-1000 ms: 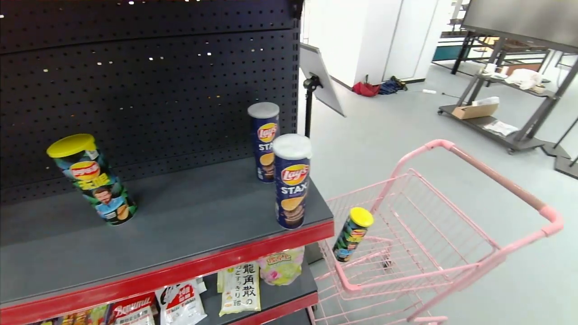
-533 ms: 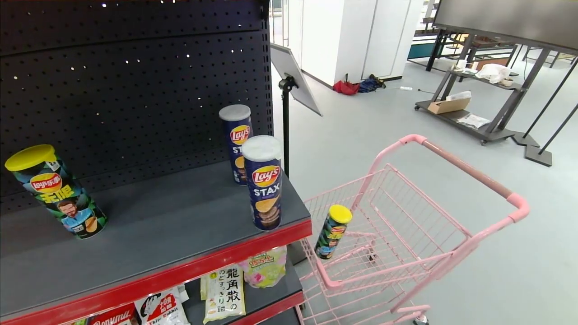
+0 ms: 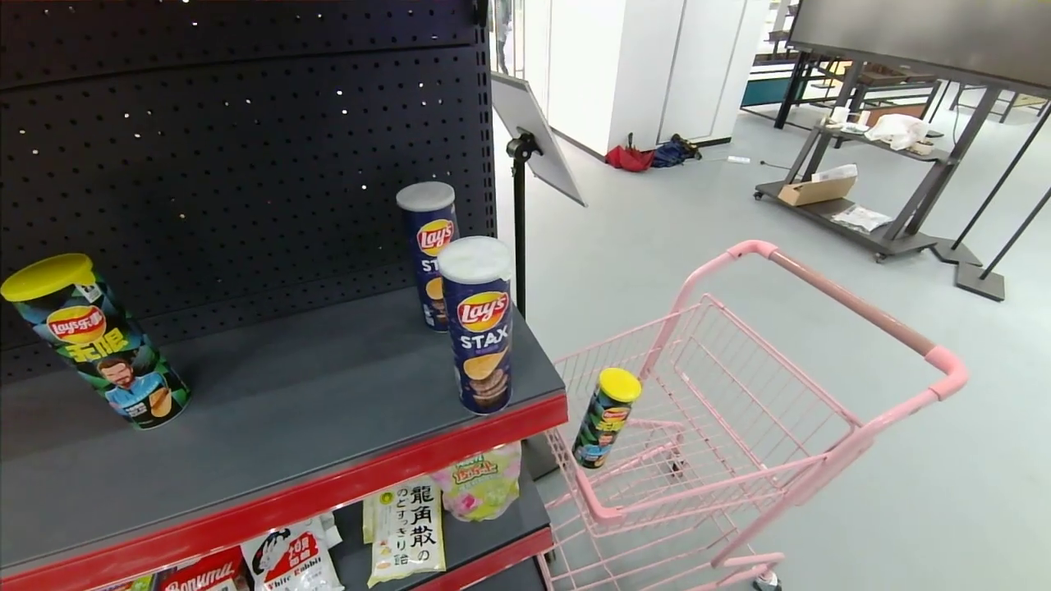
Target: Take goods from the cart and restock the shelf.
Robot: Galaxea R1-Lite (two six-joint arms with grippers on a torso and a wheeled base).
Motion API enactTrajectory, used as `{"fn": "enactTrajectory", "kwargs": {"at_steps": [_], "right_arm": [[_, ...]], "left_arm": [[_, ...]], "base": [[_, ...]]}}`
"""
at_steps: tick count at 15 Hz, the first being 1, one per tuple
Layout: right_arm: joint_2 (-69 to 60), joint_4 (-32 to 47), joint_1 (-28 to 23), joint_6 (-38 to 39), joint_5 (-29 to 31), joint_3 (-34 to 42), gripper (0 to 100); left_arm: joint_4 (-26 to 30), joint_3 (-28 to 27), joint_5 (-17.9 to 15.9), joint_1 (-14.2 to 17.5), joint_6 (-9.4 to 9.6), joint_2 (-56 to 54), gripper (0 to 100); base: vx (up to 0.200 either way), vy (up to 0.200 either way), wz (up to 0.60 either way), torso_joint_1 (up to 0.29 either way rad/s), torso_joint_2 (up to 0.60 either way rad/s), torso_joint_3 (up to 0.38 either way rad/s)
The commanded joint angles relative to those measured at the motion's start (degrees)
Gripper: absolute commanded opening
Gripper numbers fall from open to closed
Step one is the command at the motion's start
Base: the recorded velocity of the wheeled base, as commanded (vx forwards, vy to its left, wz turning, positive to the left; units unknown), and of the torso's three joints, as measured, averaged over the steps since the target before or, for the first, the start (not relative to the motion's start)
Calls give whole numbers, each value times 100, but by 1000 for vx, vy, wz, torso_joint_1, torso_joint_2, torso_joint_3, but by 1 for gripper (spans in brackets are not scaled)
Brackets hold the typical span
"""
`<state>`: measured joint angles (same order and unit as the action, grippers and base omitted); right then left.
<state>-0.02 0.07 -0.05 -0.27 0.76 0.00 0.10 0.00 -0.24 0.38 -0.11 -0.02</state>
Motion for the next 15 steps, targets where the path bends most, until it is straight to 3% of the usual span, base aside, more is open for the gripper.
{"fn": "enactTrajectory", "kwargs": {"at_steps": [1, 15], "right_arm": [[2, -7, -4, 0, 4, 0, 100], [2, 1, -4, 0, 4, 0, 100]], "left_arm": [[-1, 0, -2, -3, -7, 2, 100], [-1, 0, -2, -3, -7, 2, 100]], "base": [[0, 0, 0, -134, 339, 193], [0, 0, 0, -144, 350, 205]]}}
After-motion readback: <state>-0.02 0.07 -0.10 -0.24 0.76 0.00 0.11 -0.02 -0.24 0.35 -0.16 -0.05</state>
